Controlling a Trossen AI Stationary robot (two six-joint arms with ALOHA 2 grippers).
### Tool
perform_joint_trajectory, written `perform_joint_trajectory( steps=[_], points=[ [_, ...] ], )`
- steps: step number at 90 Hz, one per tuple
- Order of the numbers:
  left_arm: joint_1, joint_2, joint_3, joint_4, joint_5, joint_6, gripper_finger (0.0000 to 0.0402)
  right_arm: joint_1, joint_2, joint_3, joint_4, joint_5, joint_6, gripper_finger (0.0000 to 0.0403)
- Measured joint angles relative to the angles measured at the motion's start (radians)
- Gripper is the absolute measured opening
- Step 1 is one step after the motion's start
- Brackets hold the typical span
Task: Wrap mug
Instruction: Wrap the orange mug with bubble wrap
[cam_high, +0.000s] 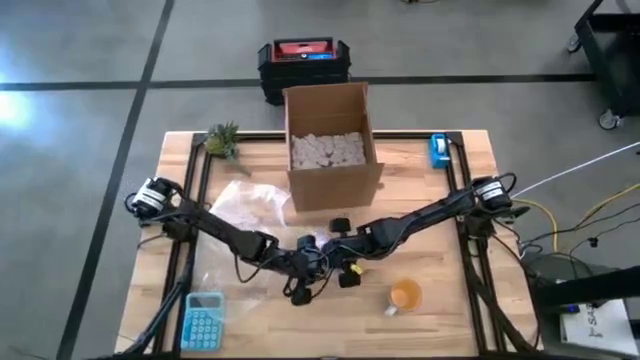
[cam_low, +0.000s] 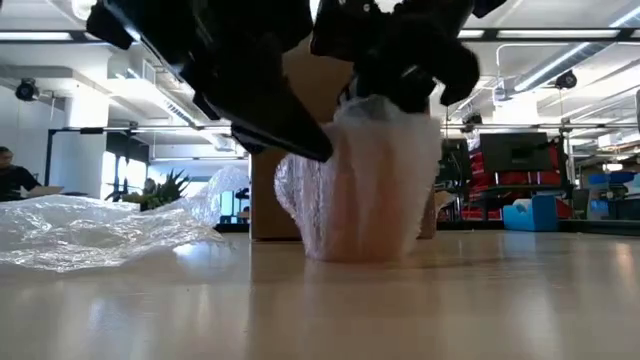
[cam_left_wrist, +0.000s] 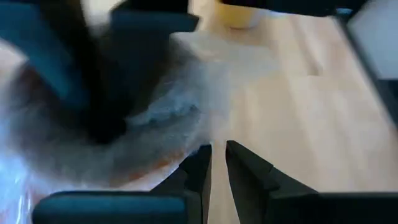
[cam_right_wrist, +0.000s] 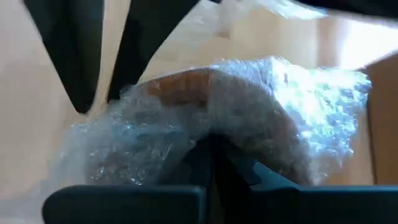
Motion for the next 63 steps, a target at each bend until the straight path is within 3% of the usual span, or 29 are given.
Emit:
perform_joint_trajectory(
  steps=[7,20,45,63],
  points=[
    [0.001,-0.015,0.025,-0.05,0.068,-0.011,0.0036,0.001,0.0,0.0,0.004,-0.004,-0.029,0.0002],
    [0.002,-0.066,0.086,-0.208,0.07,-0.005,0.0036,0.001,0.0,0.001,0.006,-0.004,-0.067,0.0002],
    [0.003,-0.128,0.069,-0.418,-0.285,-0.02,0.0036,0.001,0.0,0.002,0.01,-0.003,-0.106,0.0002],
    [0.001,-0.117,0.011,-0.41,-0.337,-0.032,0.0036,0.002,0.0,0.002,0.014,-0.002,-0.106,0.0002]
  ],
)
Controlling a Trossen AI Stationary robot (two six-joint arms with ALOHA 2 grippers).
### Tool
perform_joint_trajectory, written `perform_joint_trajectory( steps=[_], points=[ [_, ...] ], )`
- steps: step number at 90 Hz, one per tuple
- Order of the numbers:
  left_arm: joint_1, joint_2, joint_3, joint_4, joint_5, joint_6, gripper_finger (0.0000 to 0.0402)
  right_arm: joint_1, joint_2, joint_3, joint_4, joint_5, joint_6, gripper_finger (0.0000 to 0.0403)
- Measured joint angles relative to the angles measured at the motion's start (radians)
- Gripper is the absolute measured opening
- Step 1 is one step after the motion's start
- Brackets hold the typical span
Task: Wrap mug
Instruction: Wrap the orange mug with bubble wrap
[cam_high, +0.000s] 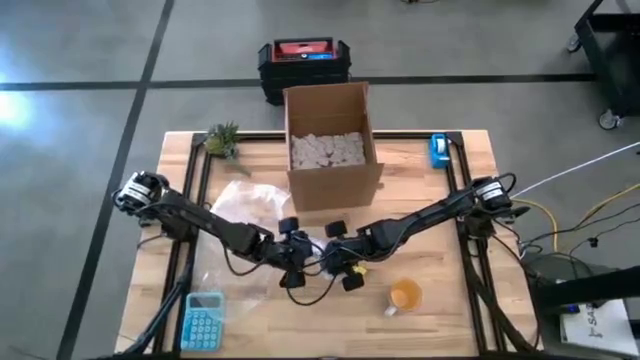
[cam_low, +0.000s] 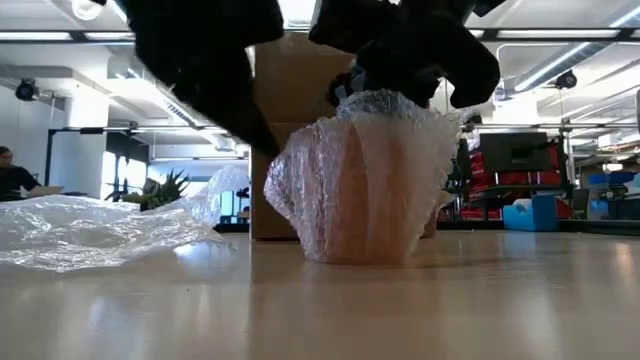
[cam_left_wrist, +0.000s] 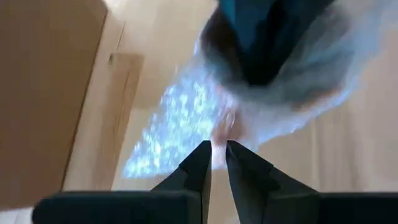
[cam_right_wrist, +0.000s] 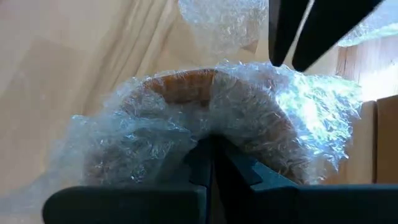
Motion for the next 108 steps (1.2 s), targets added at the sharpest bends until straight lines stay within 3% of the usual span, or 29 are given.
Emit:
perform_joint_trajectory(
  steps=[27,52,62,82,98,108],
  points=[
    [0.001,0.0,-0.041,0.071,-0.007,0.0,0.0036,0.0,0.0,0.0,0.01,-0.031,-0.004,0.0002],
    [0.0,0.001,-0.057,0.155,0.327,0.021,0.0036,0.002,-0.001,0.0,0.01,-0.069,-0.047,0.0002],
    [0.0,0.001,-0.056,0.172,0.403,0.016,0.0036,0.001,-0.001,0.001,0.011,-0.071,-0.079,0.0002],
    [0.004,-0.048,-0.056,0.146,0.395,-0.002,0.0036,0.0,-0.024,0.008,-0.009,-0.068,-0.094,0.0002],
    [0.003,-0.105,-0.056,0.149,0.297,-0.007,0.0036,0.0,-0.046,0.044,-0.05,-0.065,-0.078,0.0002],
    [0.003,-0.11,-0.056,0.154,0.287,-0.007,0.0036,0.0,-0.05,0.066,-0.078,-0.065,-0.064,0.0002]
  ],
)
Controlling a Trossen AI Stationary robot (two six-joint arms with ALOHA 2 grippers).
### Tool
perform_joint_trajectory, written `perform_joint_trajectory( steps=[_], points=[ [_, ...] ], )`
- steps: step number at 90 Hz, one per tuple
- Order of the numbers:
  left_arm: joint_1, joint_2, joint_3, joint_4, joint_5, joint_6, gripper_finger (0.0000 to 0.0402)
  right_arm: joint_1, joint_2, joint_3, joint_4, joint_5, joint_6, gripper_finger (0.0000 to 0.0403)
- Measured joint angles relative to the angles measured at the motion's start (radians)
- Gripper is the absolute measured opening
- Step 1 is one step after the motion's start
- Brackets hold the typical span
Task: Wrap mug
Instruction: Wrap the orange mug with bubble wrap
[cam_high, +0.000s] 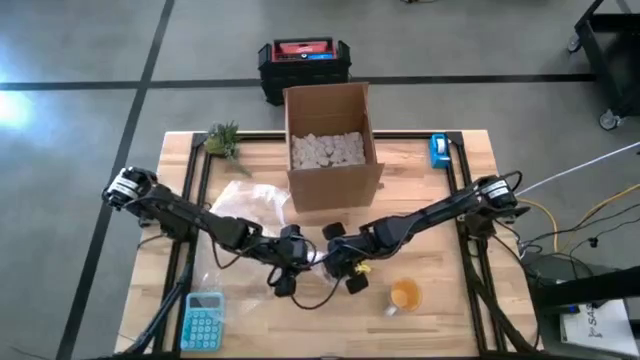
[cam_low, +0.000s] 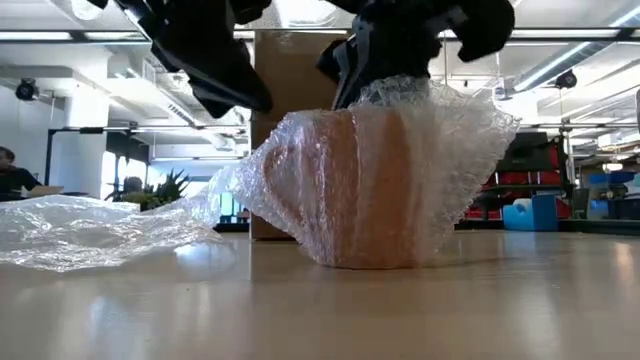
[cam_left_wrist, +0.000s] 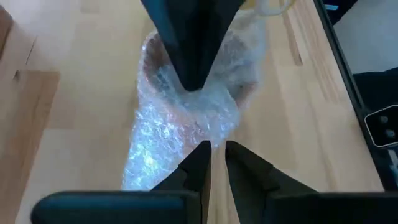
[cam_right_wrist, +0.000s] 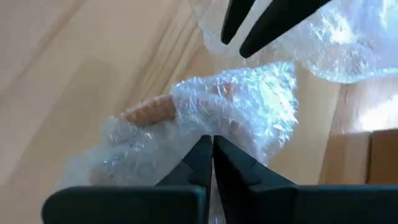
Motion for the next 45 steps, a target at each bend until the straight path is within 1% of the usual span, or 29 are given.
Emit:
perform_joint_trajectory(
  steps=[8,24,34,45],
  points=[
    [0.0,0.02,0.0,0.034,-0.017,0.0,0.0036,0.0,-0.002,0.006,-0.009,0.0,0.002,0.0002],
    [0.0,0.102,0.0,0.182,-0.028,0.056,0.0036,0.0,0.001,0.005,-0.052,-0.001,0.004,0.0002],
    [0.001,0.12,0.0,0.199,-0.052,0.06,0.0036,0.002,0.001,0.007,-0.068,-0.001,0.025,0.0002],
    [0.001,0.121,0.0,0.198,-0.061,0.058,0.0036,0.002,0.0,0.046,-0.123,-0.002,0.062,0.0002]
  ],
)
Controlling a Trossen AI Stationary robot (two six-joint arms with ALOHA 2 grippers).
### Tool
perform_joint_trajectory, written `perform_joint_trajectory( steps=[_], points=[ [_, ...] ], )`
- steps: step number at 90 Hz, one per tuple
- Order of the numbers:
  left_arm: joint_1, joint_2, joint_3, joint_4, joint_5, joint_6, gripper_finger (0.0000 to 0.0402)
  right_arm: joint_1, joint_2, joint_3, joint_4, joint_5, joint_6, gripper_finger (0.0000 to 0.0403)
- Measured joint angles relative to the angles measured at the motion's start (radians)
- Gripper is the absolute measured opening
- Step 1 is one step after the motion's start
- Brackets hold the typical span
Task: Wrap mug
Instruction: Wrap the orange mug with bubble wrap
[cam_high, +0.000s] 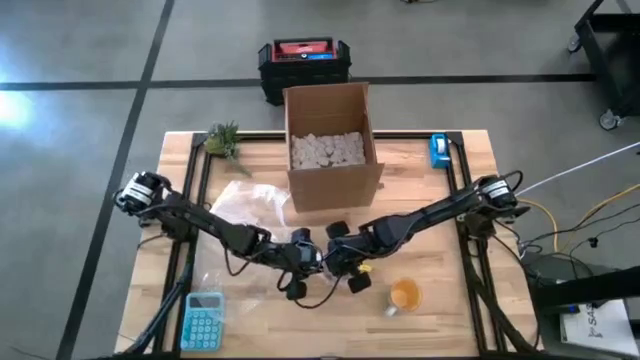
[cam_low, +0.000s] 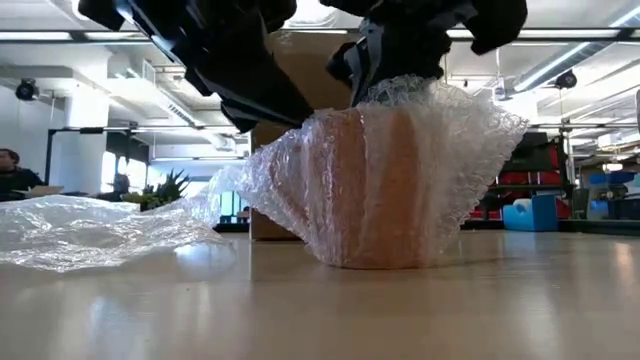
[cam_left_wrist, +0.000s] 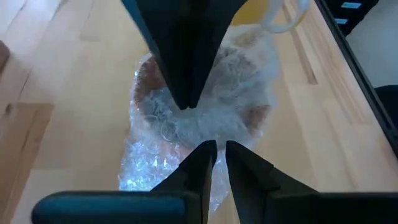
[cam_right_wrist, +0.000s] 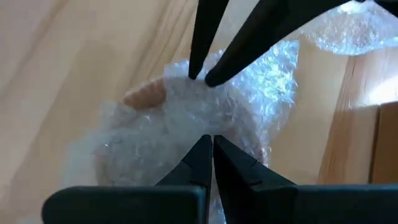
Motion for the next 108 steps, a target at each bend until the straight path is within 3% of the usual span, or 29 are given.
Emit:
perform_joint_trajectory(
  steps=[29,64,108],
  points=[
    [0.001,0.0,0.0,-0.001,-0.002,-0.005,0.0036,0.004,-0.002,0.03,0.016,-0.001,0.025,0.0002],
    [0.001,-0.006,0.0,0.004,-0.003,-0.005,0.0036,0.004,0.117,-0.032,0.128,0.002,0.13,0.0002],
    [0.001,0.012,0.0,0.042,-0.001,-0.009,0.0036,0.004,0.155,-0.036,0.129,-0.004,0.124,0.0002]
  ],
)
